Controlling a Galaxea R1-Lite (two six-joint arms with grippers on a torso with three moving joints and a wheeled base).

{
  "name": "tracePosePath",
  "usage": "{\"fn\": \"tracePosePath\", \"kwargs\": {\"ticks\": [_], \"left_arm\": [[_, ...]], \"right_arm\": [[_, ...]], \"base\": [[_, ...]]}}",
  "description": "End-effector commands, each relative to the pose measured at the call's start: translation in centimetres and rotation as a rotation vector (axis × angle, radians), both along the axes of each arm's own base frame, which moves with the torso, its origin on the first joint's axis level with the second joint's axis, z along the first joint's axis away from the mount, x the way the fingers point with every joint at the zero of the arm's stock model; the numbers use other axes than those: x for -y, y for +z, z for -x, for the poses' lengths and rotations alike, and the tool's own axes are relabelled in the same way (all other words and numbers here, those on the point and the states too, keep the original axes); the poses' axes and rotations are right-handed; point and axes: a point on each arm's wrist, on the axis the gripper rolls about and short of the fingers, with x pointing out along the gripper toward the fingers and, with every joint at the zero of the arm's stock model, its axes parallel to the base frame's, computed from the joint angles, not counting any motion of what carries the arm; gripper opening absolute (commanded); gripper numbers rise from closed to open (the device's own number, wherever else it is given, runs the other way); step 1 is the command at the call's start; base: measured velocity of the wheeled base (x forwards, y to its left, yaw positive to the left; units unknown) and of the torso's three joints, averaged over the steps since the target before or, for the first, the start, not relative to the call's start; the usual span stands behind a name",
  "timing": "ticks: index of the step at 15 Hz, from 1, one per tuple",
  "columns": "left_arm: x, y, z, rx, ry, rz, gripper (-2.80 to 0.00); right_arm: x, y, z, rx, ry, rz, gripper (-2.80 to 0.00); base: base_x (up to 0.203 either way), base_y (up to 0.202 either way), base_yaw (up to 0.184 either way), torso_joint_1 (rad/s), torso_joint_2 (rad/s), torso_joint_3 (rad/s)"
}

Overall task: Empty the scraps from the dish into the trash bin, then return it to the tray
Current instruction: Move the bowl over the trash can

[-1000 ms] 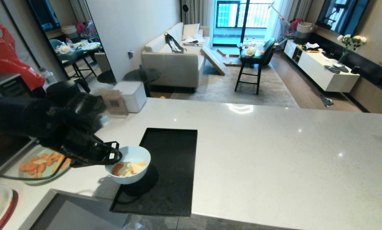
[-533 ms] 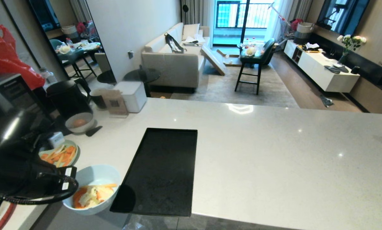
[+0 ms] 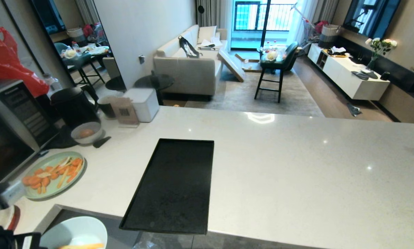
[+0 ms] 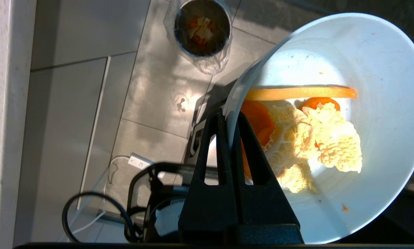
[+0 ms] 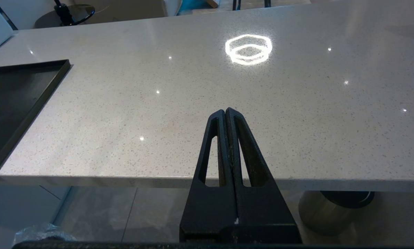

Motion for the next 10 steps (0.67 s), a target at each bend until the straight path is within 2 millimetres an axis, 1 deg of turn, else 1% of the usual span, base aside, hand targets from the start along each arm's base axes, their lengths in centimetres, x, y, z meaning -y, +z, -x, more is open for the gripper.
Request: {"fn": "tracePosePath", "kwargs": {"ticks": [1, 4, 10], "left_arm": [[-0.1, -0.3, 2.9, 0.036, -0.001, 0.001, -2.80], [-0.1, -0.4, 4.0, 0.030, -0.010, 0.001, -2.80], [-0.1, -0.8, 5.1, 0.022, -0.012, 0.005, -2.80]], "right_arm": [[0.0, 0.0, 0.0, 0.001, 0.000, 0.000, -2.80], [0.0, 0.0, 0.0, 0.001, 0.000, 0.000, -2.80], [0.0, 0.0, 0.0, 0.001, 0.000, 0.000, -2.80]], "base": [[0.000, 0.000, 0.000, 0.000, 0.00, 0.000], [0.000, 0.000, 0.000, 0.000, 0.00, 0.000], [0.000, 0.000, 0.000, 0.000, 0.00, 0.000]]}}
